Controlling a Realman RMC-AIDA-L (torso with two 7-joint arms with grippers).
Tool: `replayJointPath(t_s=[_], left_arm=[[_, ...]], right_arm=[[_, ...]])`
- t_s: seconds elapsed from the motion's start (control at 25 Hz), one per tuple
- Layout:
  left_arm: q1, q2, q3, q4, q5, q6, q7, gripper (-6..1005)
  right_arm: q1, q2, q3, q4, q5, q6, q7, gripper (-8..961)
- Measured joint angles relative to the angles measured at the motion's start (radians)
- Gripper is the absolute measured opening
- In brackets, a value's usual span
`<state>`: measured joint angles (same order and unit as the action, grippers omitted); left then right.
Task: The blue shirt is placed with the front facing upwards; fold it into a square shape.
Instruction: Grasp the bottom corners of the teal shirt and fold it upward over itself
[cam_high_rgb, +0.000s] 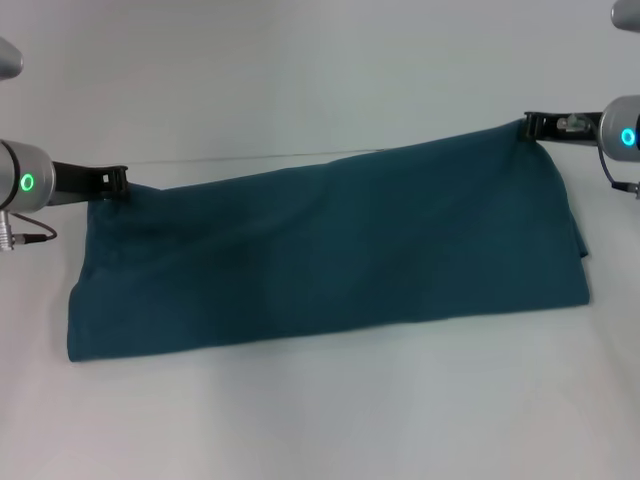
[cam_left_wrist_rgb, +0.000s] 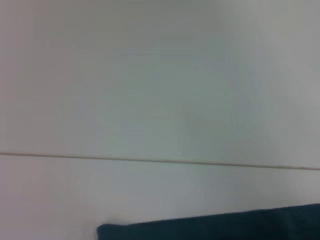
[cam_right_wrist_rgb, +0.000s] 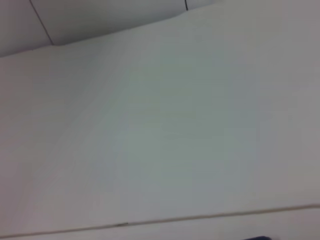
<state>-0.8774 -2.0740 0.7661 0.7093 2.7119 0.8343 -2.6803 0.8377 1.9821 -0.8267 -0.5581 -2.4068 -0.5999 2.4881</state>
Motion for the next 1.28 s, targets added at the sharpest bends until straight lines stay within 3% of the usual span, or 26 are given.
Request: replayJointPath(t_s=[0.24,0.48,0.84,1.28], left_arm=[[-0.006,0.0,-0.001,0.0,-0.001,-0.012,-0.003,64],[-0.004,-0.019,0.005,0.003,-0.001,-0.051,-0.002,64],[-0.011,-0.018,0.005,-0.004,-0.002,-0.052,-0.003,66],[-0.01,-0.022,0.003,0.001,-0.003,-0.051,-0.042,67]], right_arm=[[0.026,0.0,0.0,0.009,-0.054,0.026,0.006,91],[0.057,0.009,-0.001,0.053,-0.096,0.077,0.005,94],[0.063,0.013,-0.002,0.067,-0.122,0.101,0.006,98],[0.081,0.0,-0.056,0.061,-0.127,0.101,0.003,104]])
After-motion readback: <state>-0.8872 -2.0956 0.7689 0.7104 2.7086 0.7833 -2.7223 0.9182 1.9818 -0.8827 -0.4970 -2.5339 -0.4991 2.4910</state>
